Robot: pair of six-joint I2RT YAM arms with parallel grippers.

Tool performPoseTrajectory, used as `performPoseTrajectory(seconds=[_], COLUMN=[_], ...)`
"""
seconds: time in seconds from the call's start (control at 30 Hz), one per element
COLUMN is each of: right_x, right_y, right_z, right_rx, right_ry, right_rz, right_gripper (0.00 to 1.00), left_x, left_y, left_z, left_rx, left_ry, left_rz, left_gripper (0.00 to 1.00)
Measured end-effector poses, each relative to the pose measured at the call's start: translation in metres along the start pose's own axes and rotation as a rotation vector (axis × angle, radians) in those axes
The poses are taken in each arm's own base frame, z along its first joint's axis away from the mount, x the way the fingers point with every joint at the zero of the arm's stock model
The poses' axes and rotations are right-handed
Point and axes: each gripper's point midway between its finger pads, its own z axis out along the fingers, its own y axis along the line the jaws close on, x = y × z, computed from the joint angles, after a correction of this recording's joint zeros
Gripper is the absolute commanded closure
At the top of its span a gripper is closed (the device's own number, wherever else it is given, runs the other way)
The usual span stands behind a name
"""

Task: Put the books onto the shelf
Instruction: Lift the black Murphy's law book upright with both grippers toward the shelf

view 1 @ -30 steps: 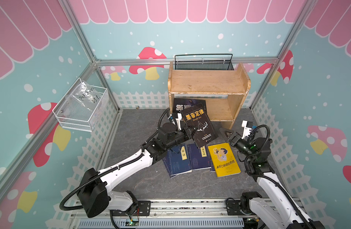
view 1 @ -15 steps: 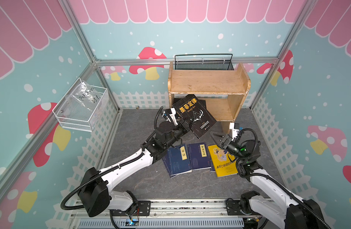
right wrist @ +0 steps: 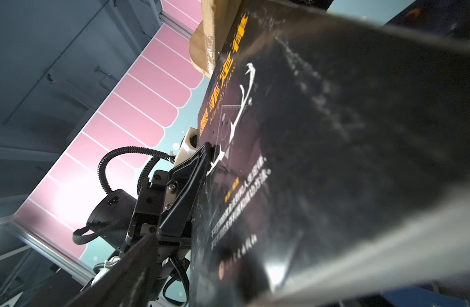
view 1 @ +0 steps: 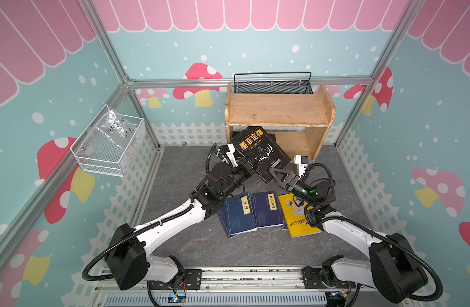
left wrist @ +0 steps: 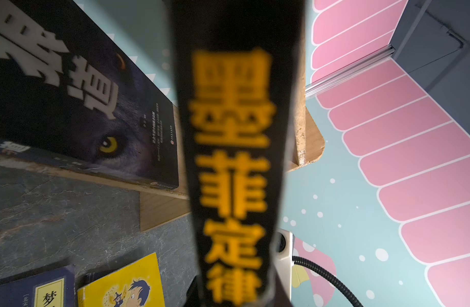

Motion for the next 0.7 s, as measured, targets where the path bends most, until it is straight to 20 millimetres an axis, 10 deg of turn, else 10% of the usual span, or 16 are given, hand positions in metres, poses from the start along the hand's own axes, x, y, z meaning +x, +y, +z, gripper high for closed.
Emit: performPoseTrajectory(seconds=[0.23, 0.53, 0.7], right_x=[-0.002, -0.008, -0.012], right_y=[-0.011, -0.005, -0.017], right_z=[0.008, 0.007, 0.006], right_rx=[-0.014, -0.014, 0.038], right_ry=[-0.023, -0.057, -0.035], right_rz=[0.052, 0.046, 0.057], right_gripper=[0.64, 0.82, 0.86], left_x=[0.003, 0.003, -0.004], left_y=[0.006, 0.005, 0.013], left_z=[0.001, 0.001, 0.000], left_rx=[-0.006, 0.008, 0.007], left_ry=[0.007, 0.007, 0.039], left_rz=[-0.018, -0.003, 0.016], left_gripper=[0.97, 0.38, 0.26])
